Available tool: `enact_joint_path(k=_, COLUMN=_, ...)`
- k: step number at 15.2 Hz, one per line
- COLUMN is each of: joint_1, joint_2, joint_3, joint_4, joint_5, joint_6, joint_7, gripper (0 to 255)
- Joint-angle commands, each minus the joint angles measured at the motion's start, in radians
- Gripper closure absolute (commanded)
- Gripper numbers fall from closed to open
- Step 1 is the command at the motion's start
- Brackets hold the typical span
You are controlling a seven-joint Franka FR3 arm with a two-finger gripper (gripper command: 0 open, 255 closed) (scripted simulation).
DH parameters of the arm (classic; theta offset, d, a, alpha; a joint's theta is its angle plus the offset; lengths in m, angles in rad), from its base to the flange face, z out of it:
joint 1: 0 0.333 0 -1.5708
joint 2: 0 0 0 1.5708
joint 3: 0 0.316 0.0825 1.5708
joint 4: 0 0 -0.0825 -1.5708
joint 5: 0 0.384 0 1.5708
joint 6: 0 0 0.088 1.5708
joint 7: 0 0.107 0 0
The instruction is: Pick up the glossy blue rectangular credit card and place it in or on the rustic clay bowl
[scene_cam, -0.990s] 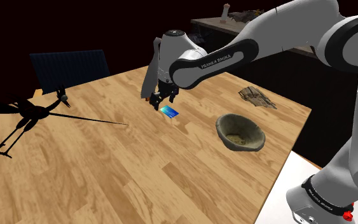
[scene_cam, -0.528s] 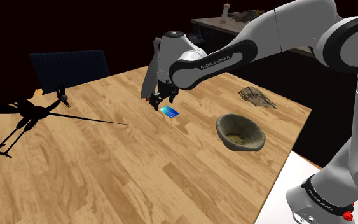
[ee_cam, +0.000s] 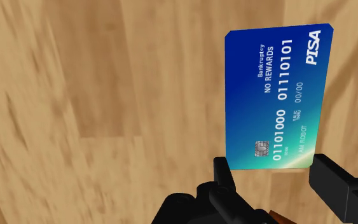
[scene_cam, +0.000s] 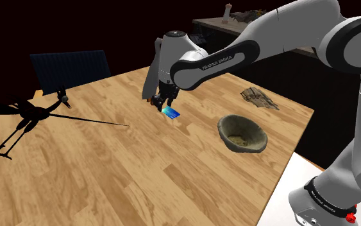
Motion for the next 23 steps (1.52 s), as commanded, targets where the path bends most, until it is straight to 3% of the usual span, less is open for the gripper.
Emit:
enact_joint_path(k=1, joint_1=0.000, joint_2=0.002, joint_3=0.000, joint_4=-0.003, joint_5=0.000, joint_6=0.000, joint_7=0.000, gripper=255)
enact_joint_path(k=23, joint_1=-0.010, joint_2=-0.093, joint_3=0.023, joint_4=0.131, joint_5=0.049, joint_6=-0.223, joint_7=-0.046, gripper=255)
